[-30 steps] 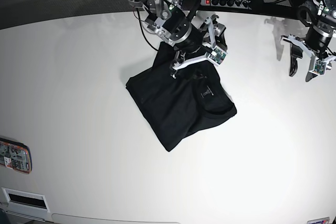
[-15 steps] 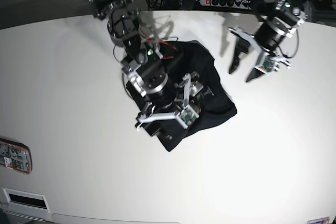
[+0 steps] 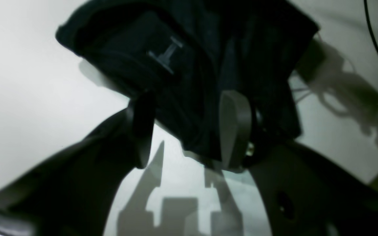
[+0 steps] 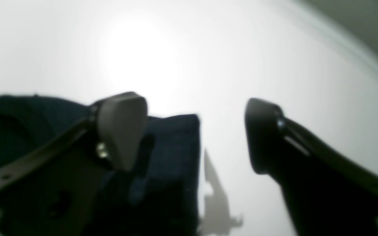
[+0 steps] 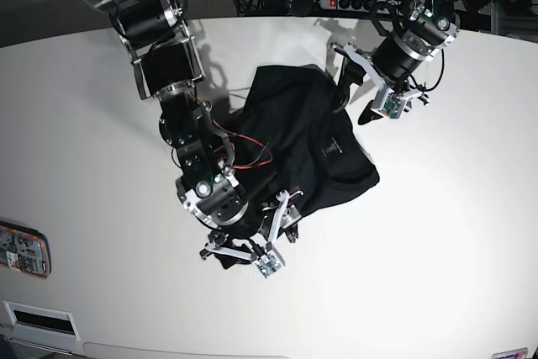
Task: Fold the T-shirt properly
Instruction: 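Grasp opposite edges of the folded bundle with both grippers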
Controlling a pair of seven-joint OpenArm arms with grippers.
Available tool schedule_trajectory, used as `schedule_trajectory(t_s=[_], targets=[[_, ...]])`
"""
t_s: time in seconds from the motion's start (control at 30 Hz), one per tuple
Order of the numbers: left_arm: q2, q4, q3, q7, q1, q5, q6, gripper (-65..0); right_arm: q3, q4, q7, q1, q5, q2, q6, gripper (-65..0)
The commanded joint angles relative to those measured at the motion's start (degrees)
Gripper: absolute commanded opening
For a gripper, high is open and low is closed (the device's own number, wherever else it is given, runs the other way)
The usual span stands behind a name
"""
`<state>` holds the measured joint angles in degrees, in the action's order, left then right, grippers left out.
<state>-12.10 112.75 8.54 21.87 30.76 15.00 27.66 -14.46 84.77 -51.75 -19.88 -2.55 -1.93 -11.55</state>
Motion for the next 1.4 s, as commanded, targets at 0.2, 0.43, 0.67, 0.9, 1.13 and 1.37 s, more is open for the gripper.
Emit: schedule_trajectory(t_s=[0.2,0.43,0.67,0.9,1.13,1.37], targets=[[0.7,-1.1,-1.1,-1.5,-2.4,1.0,-1.0,-34.5,0.3,-9.5,5.9,-6.3,0.9,-0.4,0.3,-50.9],[1.2,-0.9,-0.8,-1.6,-2.7,1.0,-1.2,-48.3,0.3,-10.0,7.1,-6.5,0.9,-0.4,0.3,-65.0],[1.2,1.1,-0.8,-1.5,-2.9,1.0,-1.2,-65.0,0.3,-10.5,7.2,-6.6,0.9,-0.4,0.3,-65.0],[1.3,-1.6,-5.2,-1.3,-3.6,1.0,-1.2,-65.0,0.3,-17.5,11.7,-10.2,0.9,-1.9,0.3,-65.0],[1.3,-3.3,-8.9,-1.3,-3.8,0.9,-1.2,-65.0,0.3,-34.4,18.2,-15.8,0.9,-4.9,0.3,-65.0],[1.3,-10.2,-9.9,-1.4,-5.8,1.0,-1.2,-65.0,0.3,-45.2,23.0,-18.2,0.9,-5.4,0.3,-65.0]])
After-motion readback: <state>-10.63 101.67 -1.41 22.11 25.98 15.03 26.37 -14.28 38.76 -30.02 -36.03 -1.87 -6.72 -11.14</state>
